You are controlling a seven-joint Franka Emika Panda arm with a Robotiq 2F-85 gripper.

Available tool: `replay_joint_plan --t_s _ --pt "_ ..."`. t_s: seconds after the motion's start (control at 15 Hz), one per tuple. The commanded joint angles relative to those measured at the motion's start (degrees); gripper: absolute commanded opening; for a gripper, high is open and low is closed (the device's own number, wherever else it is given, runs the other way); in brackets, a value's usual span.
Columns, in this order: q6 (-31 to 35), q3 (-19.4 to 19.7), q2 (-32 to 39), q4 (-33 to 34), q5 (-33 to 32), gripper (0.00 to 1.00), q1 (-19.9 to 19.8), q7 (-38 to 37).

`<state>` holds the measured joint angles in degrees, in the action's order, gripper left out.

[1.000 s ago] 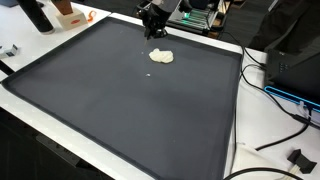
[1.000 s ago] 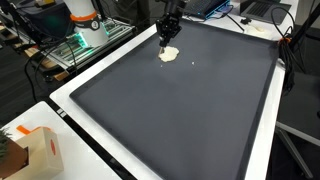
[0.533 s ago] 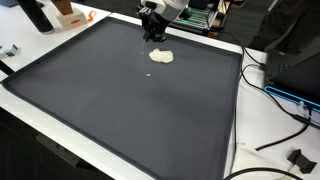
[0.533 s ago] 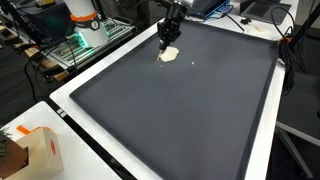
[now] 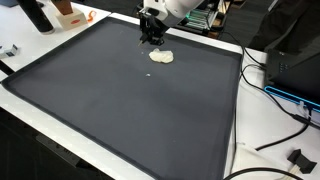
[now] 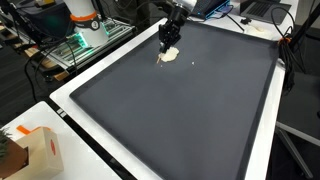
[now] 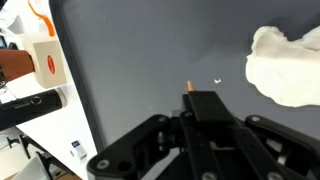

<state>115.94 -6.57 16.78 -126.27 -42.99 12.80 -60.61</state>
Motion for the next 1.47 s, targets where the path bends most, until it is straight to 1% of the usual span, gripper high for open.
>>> replay_joint_plan --t_s 0.0,0.73,1.0,1.4 --pt "-2.3 0.7 1.8 1.0 -3.3 0.03 1.5 -2.7" --pt "-1.1 0.7 2.9 1.0 -6.8 0.03 1.2 -5.1" --pt "-0.1 0.4 2.2 0.4 -7.9 0.03 0.9 -4.6" --pt "2.2 0.1 0.6 -0.6 -7.7 0.03 0.4 -3.3"
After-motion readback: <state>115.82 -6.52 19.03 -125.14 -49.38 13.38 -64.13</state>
